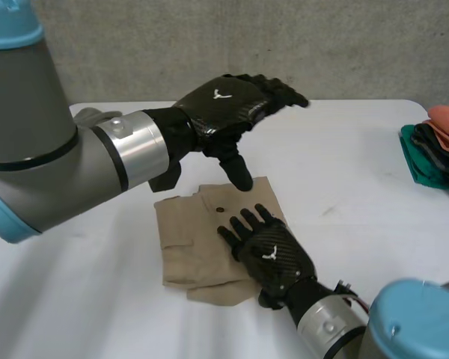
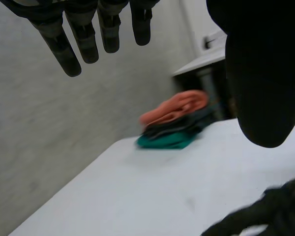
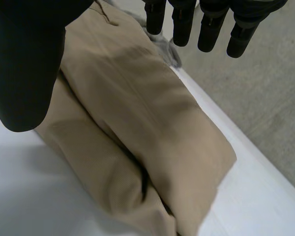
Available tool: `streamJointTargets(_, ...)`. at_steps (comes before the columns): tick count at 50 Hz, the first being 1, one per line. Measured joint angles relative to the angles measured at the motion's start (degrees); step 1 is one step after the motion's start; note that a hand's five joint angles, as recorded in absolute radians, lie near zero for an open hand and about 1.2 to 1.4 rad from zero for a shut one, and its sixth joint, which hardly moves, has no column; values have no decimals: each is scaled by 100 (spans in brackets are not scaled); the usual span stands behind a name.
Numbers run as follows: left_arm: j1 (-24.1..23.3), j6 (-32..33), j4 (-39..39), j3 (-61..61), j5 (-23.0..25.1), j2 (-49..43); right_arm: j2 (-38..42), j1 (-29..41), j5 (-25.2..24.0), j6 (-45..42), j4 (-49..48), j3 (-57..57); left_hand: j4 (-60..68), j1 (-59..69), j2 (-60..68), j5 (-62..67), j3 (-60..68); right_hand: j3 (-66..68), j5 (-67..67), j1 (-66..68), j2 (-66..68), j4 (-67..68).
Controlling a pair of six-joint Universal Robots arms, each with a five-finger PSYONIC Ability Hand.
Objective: Fold the laundry.
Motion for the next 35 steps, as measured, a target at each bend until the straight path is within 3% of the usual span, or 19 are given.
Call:
streamJointTargets(6, 49, -7, -76, -38, 589, 12, 581, 72, 24, -92, -1029, -17, 0, 0, 0, 0, 0, 0, 0, 0, 0, 0)
streamJointTargets(19, 14, -3, -63, -260, 479, 18, 1689, 5, 100, -676, -1328, -1097, 0, 0, 0, 0, 0, 160, 130, 238, 209, 163)
streamJointTargets(20, 14, -3, -62, -263, 467, 18, 1724, 2, 118, -684, -1317, -1165, 0, 0, 0, 0, 0, 379, 344, 554, 450, 381)
streamJointTargets(23, 17, -3, -60, -265, 429, 17, 1799, -8, 173, -673, -1289, -1398, 0, 0, 0, 0, 0, 3415, 2759, 3316, 3590, 3389)
streamJointTargets(25, 19, -3, -57, -261, 415, 19, 1815, -12, 198, -653, -1279, -1526, 0, 0, 0, 0, 0, 4896, 4080, 4439, 5089, 4878)
streamJointTargets(28, 22, -3, -54, -239, 403, 33, 1809, -15, 238, -618, -1270, -1721, 0, 0, 0, 0, 0, 5485, 4809, 4752, 5559, 5569)
streamJointTargets(35, 31, -18, -40, -170, 394, 187, 1675, -107, 332, -439, -1220, -2234, 0, 0, 0, 0, 0, 5485, 4869, 4753, 5559, 5609)
